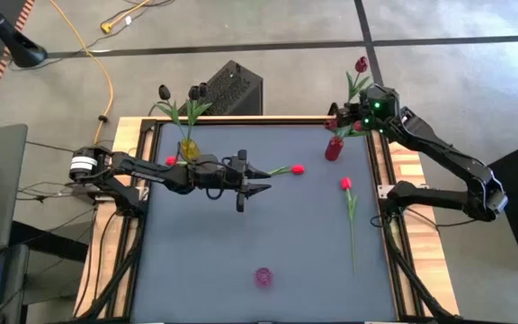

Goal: Sort flowers into vase by color
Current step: Put the purple flower into the red vase

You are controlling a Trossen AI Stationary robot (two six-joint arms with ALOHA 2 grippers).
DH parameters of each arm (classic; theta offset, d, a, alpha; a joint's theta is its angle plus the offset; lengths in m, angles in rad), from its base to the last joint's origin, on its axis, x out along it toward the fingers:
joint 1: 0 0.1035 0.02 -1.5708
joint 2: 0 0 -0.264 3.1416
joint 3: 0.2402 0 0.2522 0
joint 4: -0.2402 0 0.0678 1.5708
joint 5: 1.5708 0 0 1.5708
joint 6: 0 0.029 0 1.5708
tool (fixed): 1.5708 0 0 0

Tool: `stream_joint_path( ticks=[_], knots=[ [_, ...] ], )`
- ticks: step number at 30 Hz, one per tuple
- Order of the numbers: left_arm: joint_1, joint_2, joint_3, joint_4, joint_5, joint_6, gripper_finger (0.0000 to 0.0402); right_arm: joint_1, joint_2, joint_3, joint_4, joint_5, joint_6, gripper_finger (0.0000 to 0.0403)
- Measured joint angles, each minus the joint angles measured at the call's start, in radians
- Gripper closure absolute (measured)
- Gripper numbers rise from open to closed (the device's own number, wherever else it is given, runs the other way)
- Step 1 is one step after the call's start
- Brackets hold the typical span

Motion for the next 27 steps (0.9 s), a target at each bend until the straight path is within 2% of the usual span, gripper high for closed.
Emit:
stream_joint_path(
  ticks=[18, 27],
  knots=[
    [0.000, 0.000, 0.000, -0.003, 0.000, -0.004, 0.0260, -0.002, 0.000, 0.000, 0.000, 0.023, -0.025, 0.0347],
    [0.000, 0.000, 0.000, -0.005, -0.001, 0.001, 0.0260, -0.002, -0.002, 0.000, 0.000, -0.007, -0.053, 0.0343]
  ],
)
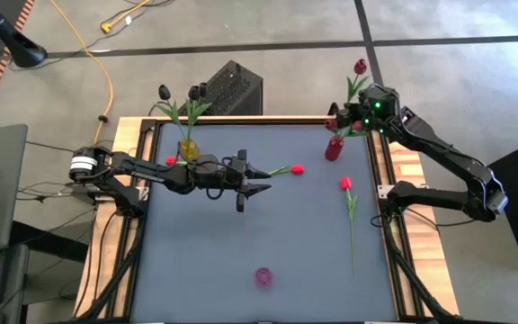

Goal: Sort flowers into vase by color
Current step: Put the purple flower into the red vase

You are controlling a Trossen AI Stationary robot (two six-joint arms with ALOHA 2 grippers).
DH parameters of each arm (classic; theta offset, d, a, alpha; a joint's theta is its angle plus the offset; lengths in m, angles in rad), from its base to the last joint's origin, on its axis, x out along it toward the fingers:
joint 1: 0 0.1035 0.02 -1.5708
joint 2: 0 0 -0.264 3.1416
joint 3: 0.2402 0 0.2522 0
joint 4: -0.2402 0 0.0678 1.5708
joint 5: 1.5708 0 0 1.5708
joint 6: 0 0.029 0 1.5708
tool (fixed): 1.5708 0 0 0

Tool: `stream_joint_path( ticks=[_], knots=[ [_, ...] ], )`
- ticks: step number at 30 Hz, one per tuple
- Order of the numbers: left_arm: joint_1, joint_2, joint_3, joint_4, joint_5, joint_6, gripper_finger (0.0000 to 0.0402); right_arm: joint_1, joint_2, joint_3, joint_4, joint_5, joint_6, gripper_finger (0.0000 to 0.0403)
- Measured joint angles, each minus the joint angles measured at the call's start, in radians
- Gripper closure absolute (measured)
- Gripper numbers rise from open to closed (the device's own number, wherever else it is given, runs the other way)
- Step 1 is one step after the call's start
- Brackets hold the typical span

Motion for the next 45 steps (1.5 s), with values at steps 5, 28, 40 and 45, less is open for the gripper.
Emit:
stream_joint_path(
  ticks=[5, 28, 40, 45],
  knots=[
    [0.000, 0.000, 0.000, 0.000, 0.000, 0.006, 0.0260, 0.000, 0.000, 0.000, -0.001, 0.000, -0.014, 0.0313],
    [0.000, 0.000, 0.000, 0.000, -0.008, 0.035, 0.0260, 0.000, -0.001, 0.182, -0.297, -0.001, -0.073, 0.0210],
    [0.000, 0.000, 0.000, 0.001, -0.008, 0.035, 0.0260, 0.001, 0.003, 0.275, -0.391, -0.001, -0.265, 0.0223],
    [0.000, 0.000, 0.000, 0.001, -0.008, 0.034, 0.0260, 0.002, 0.032, 0.275, -0.383, 0.015, -0.305, 0.0223]
  ],
)
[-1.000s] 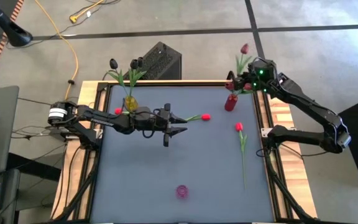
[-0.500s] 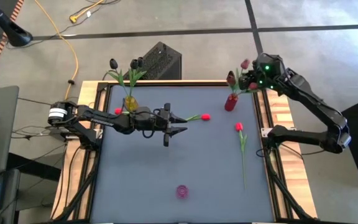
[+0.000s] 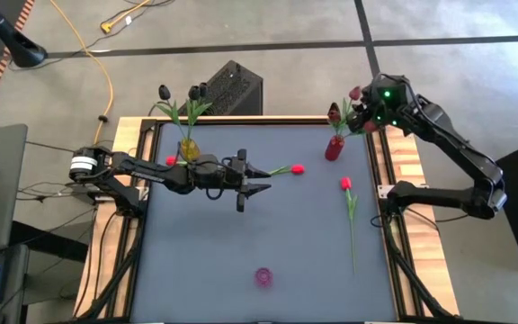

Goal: Sort flowers into vase by color
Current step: Put the purple flower into the red vase

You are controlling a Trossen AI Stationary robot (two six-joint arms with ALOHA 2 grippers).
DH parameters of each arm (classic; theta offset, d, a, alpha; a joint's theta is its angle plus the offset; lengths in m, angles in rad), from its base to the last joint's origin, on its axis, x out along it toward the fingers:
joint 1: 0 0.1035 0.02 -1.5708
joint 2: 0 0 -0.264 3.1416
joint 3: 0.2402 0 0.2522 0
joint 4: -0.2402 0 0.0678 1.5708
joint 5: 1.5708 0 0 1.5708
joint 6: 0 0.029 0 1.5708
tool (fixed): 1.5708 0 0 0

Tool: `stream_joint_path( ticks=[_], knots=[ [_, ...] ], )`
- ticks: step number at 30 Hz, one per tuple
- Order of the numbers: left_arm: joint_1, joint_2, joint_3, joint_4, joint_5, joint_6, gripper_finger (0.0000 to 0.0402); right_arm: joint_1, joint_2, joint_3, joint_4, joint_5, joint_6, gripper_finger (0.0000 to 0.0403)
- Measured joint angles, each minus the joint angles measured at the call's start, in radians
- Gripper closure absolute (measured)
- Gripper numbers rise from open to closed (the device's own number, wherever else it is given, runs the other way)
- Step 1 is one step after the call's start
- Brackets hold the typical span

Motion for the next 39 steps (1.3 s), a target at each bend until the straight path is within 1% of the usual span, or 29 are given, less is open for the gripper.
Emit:
stream_joint_path(
  ticks=[4, 7, 9, 14, 16, 19, 27, 34, 39],
  knots=[
    [0.000, 0.000, 0.000, 0.000, 0.000, -0.002, 0.0260, 0.004, 0.034, 0.000, 0.004, 0.119, 0.094, 0.0229],
    [0.000, 0.000, 0.000, 0.000, 0.000, -0.014, 0.0260, 0.014, 0.058, 0.000, 0.010, 0.151, 0.128, 0.0234],
    [0.000, 0.000, 0.000, 0.000, 0.000, -0.014, 0.0260, 0.015, 0.068, 0.000, 0.010, 0.148, 0.145, 0.0236],
    [0.000, 0.000, 0.000, -0.001, 0.000, -0.008, 0.0260, 0.014, 0.063, 0.000, -0.009, 0.066, 0.187, 0.0237],
    [0.000, 0.000, 0.000, -0.001, 0.000, 0.001, 0.0260, 0.014, 0.057, 0.000, -0.022, 0.053, 0.188, 0.0237],
    [0.000, 0.000, 0.000, -0.001, 0.000, 0.003, 0.0260, 0.001, 0.047, 0.000, -0.011, 0.051, 0.203, 0.0238],
    [0.000, 0.000, 0.000, -0.001, 0.000, 0.009, 0.0260, -0.040, 0.040, 0.000, 0.088, 0.049, 0.280, 0.0239],
    [0.000, 0.000, 0.000, -0.023, 0.000, 0.009, 0.0260, -0.049, 0.035, -0.001, 0.137, 0.048, 0.379, 0.0240],
    [0.000, 0.000, 0.000, -0.027, 0.002, 0.009, 0.0260, -0.049, 0.007, 0.012, 0.153, 0.040, 0.470, 0.0240]
  ],
)
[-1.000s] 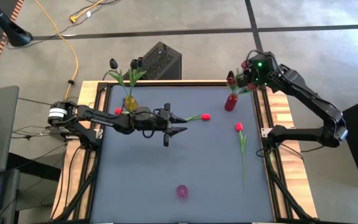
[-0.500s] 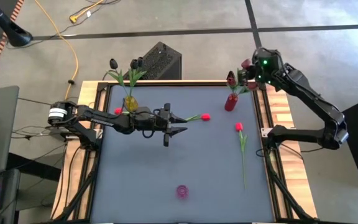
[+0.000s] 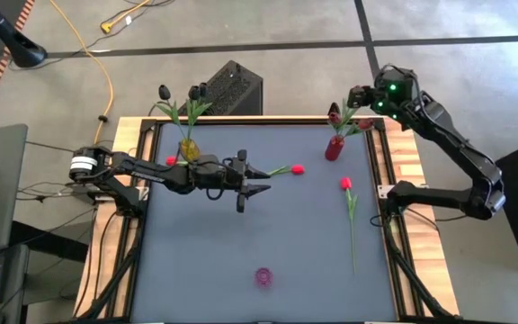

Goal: Sort flowers into vase by color
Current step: Put the purple flower into the red vase, then put the bottom red flower into the violet vase

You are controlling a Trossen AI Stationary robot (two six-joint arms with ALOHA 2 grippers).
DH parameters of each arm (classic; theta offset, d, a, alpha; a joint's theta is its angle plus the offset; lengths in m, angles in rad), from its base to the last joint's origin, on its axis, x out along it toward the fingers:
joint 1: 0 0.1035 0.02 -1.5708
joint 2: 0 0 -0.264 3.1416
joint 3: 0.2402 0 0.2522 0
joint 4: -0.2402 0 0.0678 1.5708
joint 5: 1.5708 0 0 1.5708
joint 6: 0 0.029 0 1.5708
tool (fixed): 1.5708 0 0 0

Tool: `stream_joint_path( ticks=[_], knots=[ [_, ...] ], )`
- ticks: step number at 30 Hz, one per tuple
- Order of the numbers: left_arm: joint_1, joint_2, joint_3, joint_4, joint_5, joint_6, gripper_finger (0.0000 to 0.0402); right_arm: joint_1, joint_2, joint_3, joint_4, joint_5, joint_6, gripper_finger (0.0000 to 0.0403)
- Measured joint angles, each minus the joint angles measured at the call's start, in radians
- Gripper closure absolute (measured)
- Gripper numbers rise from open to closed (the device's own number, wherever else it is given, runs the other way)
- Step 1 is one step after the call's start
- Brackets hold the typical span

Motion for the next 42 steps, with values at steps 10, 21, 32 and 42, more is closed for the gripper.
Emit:
stream_joint_path(
  ticks=[10, 21, 32, 42],
  knots=[
    [0.000, 0.000, 0.000, 0.000, 0.000, 0.003, 0.0260, 0.000, -0.007, 0.061, 0.023, 0.056, 0.002, 0.0240],
    [0.000, 0.000, 0.000, -0.049, 0.003, -0.007, 0.0260, 0.034, 0.006, 0.125, 0.028, -0.132, -0.006, 0.0240],
    [-0.028, 0.000, 0.000, -0.100, 0.082, 0.097, 0.0260, 0.325, 0.004, 0.303, -0.173, -0.255, -0.133, 0.0240],
    [-0.039, 0.000, 0.000, -0.105, 0.074, 0.131, 0.0260, 0.747, 0.012, 0.311, -0.391, -0.293, 0.052, 0.0240]
  ],
)
